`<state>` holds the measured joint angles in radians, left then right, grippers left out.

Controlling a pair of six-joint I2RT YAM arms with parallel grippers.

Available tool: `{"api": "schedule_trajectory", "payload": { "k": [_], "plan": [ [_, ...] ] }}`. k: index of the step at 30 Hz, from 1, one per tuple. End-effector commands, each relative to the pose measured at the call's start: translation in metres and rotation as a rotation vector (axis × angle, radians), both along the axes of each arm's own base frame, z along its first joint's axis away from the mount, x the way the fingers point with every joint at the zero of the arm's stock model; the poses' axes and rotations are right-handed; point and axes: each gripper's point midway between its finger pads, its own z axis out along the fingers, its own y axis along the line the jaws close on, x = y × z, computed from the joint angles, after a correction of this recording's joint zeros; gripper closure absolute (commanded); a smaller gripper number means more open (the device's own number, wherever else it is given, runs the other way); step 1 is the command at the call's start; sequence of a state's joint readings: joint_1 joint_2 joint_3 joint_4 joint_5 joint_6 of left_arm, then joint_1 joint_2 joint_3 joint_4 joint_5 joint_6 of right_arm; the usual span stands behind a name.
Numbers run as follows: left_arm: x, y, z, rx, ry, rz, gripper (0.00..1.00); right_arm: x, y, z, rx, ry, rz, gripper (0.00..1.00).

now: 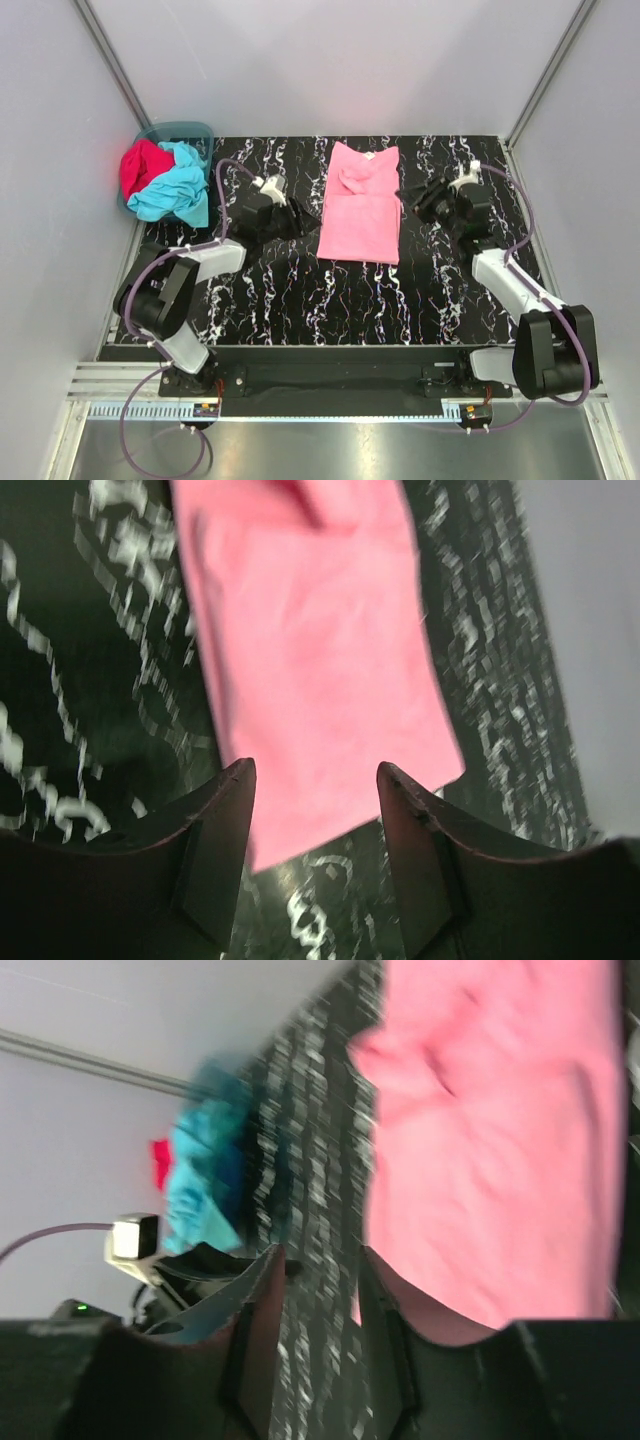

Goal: Fold and stack the t-shirts
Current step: Fold the tshirt

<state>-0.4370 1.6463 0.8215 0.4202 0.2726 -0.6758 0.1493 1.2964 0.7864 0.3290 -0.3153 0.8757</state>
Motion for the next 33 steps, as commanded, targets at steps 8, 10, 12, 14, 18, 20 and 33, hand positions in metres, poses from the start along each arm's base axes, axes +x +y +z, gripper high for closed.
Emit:
{"api": "schedule_trajectory", "payload": {
  "k": [8, 10, 12, 14, 18, 20, 33],
  "plan": [
    [-0.040, 0.008, -0.044, -0.050, 0.014, 0.002, 0.40, -0.090, -0.024, -0.123, -0.104, 0.300, -0.037, 0.42],
    [-0.044, 0.008, -0.051, -0.054, 0.030, -0.007, 0.40, -0.099, -0.025, -0.133, -0.109, 0.328, -0.035, 0.40],
    [-0.049, 0.005, -0.055, -0.073, 0.040, -0.022, 0.39, -0.104, -0.026, -0.134, -0.107, 0.330, -0.032, 0.39],
    [-0.050, 0.002, -0.060, -0.092, 0.048, -0.033, 0.39, -0.110, -0.027, -0.143, -0.107, 0.355, -0.036, 0.39],
    [-0.051, -0.004, -0.069, -0.125, 0.073, -0.056, 0.38, -0.113, -0.034, -0.161, -0.121, 0.403, -0.062, 0.36],
    [-0.051, -0.007, -0.074, -0.139, 0.084, -0.060, 0.39, -0.110, -0.034, -0.171, -0.113, 0.431, -0.059, 0.34],
    [-0.045, -0.012, -0.081, -0.120, 0.090, -0.083, 0.40, -0.080, -0.018, -0.206, 0.003, 0.499, -0.005, 0.35]
  ]
}}
